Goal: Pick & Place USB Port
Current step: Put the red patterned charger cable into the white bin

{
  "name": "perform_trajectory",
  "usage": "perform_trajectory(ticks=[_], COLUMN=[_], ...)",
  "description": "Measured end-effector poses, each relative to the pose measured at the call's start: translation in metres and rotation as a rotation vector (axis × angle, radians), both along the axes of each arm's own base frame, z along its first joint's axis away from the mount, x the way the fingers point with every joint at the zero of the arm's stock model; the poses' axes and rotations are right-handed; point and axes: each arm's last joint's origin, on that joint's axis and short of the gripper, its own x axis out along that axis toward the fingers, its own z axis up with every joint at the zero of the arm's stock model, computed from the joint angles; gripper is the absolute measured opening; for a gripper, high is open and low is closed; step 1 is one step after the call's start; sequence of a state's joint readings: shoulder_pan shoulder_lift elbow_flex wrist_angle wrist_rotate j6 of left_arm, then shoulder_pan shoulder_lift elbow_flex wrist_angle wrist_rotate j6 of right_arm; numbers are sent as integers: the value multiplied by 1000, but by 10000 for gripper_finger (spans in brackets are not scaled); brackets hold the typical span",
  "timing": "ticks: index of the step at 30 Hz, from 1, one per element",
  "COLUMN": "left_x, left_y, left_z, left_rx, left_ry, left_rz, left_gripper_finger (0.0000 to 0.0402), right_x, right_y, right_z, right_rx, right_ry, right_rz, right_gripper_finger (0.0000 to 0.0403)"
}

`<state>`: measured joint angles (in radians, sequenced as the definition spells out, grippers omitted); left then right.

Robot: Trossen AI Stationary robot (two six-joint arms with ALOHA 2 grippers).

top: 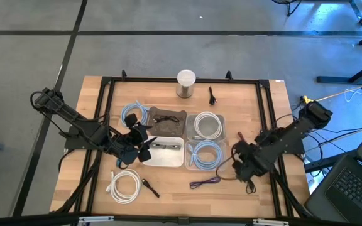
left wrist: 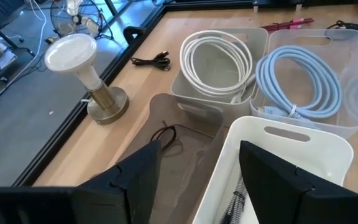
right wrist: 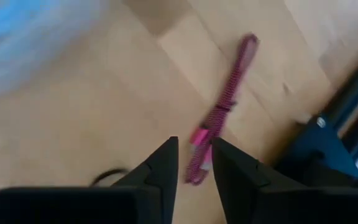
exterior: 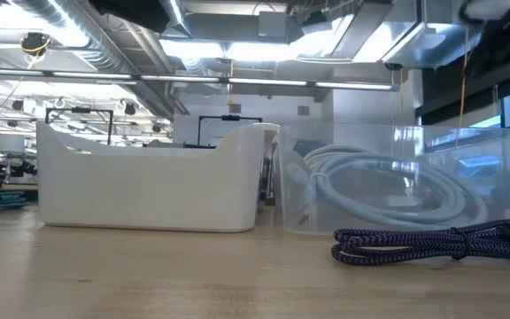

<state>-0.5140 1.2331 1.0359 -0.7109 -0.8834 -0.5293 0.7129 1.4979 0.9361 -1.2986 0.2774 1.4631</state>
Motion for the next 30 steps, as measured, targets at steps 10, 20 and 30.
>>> perform_trajectory(ticks=[10,20,30], left_x=[0,0,0], left_y=[0,0,0], left_z=[0,0,0], left_rx=[-3,5,18], left_ry=[5,12,3], left_rz=[-4,-10,3], left_gripper_finger=[209,209,209], right_x=[-17,-36,-27], right_y=[-42,-61,-54], right_z=[-35,-66,-46], right_rx=[177,252,195], right_ry=[-61,-126,-139], right_rz=[-157,-199,-140], right_gripper_finger=[105,106,5])
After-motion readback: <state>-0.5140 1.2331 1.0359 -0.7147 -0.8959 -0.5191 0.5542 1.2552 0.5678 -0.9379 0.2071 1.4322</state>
